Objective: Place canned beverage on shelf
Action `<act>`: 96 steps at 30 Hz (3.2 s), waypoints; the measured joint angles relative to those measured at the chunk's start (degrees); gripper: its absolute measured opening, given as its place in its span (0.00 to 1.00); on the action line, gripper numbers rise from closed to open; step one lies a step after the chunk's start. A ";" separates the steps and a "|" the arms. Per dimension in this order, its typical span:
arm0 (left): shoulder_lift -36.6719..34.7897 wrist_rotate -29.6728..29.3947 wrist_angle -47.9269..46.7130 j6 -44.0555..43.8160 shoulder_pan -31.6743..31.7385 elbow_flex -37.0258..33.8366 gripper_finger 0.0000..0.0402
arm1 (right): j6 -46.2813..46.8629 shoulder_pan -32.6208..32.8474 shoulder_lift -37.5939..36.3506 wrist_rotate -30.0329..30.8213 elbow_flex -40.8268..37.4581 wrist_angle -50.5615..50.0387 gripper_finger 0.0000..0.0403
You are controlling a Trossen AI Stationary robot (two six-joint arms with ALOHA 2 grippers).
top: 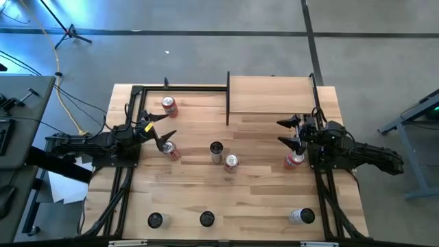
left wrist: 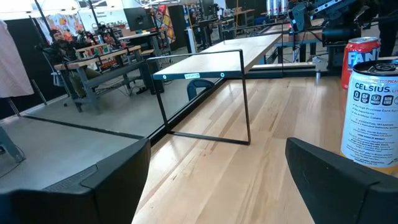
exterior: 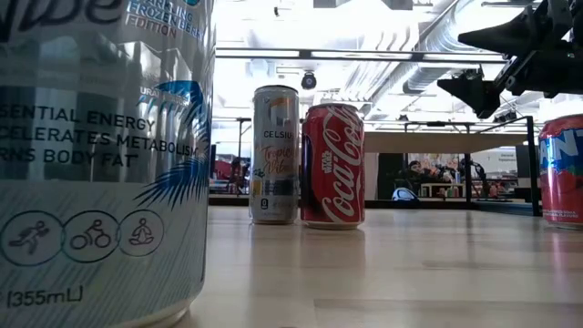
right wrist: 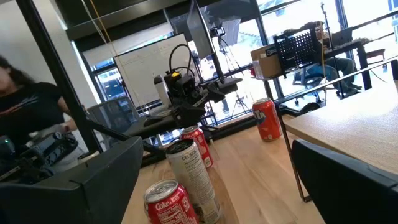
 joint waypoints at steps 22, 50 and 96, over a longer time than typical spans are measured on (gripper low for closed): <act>-0.01 0.00 0.00 0.01 -0.14 0.00 0.87 | 0.00 0.02 0.00 0.00 0.00 -0.02 0.99; -0.02 0.00 0.01 0.01 -0.14 0.00 0.87 | 0.00 0.00 0.02 0.00 0.00 -0.02 0.99; -0.02 3.72 -2.22 -18.04 -0.17 3.43 0.87 | 0.01 0.02 0.01 0.01 0.00 -0.01 0.99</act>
